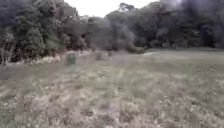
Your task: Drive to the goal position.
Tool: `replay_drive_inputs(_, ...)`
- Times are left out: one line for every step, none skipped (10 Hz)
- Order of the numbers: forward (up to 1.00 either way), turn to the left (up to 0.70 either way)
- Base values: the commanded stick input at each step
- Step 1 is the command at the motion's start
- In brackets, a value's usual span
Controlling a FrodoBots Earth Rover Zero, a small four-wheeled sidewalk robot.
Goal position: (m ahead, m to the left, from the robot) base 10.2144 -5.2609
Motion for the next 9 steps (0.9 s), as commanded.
replay_drive_inputs(0.5, -0.09)
replay_drive_inputs(0.5, -0.22)
replay_drive_inputs(0.5, -0.16)
replay_drive_inputs(0.5, -0.03)
replay_drive_inputs(0.5, -0.14)
replay_drive_inputs(0.5, -0.26)
replay_drive_inputs(0.5, -0.07)
replay_drive_inputs(0.5, -0.14)
replay_drive_inputs(0.5, -0.15)
